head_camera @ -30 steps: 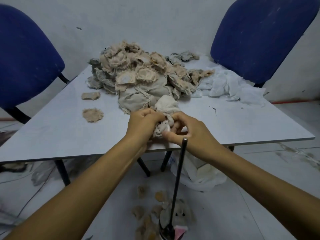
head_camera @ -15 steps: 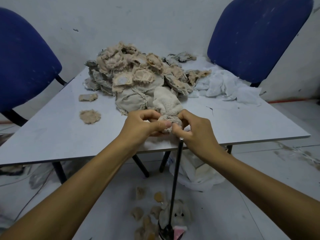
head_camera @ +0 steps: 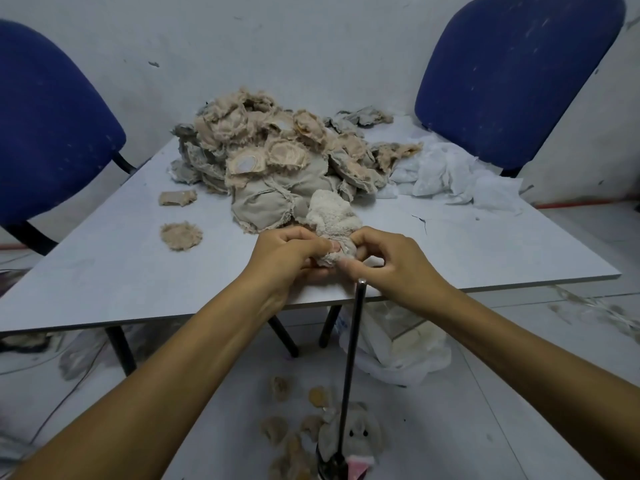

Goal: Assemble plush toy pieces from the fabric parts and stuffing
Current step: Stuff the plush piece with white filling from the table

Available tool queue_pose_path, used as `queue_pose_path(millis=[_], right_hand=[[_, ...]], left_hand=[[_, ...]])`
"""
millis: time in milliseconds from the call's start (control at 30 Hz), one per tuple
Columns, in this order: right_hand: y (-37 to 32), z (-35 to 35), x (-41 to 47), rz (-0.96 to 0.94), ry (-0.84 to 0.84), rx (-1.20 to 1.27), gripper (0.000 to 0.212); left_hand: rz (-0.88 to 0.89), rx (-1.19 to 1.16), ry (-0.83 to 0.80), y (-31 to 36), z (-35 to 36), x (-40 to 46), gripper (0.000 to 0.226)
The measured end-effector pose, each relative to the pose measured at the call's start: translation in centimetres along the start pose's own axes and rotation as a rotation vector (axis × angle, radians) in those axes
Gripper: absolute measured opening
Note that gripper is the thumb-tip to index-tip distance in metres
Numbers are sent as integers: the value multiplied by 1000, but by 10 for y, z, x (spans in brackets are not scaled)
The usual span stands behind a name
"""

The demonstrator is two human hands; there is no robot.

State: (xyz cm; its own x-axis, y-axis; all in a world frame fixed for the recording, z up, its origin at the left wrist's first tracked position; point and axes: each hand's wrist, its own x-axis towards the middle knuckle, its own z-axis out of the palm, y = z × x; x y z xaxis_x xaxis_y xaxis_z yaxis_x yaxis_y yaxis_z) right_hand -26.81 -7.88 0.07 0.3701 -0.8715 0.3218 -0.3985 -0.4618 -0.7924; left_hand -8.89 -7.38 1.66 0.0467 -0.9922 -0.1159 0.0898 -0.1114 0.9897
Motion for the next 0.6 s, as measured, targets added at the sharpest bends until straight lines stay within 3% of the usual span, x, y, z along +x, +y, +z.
queue_pose_path(millis=[167,267,400,500,600], right_hand=[[1,12,5,8,166,-78,16],[-1,13,8,96,205,37,19],[-3,15,14,184,257,-2,12],[-5,13,14,223,230,-1,11],[-8,9,9,210,130,174,16]], left_hand=[[29,-31,23,-5,3,-1,26],[151,80,0,-13,1,-7,22],[290,273,-85,-15,-8,-13,14],[300,319,-130,-13,-12,-14,14],[252,183,-89,-11,-11,-13,11]])
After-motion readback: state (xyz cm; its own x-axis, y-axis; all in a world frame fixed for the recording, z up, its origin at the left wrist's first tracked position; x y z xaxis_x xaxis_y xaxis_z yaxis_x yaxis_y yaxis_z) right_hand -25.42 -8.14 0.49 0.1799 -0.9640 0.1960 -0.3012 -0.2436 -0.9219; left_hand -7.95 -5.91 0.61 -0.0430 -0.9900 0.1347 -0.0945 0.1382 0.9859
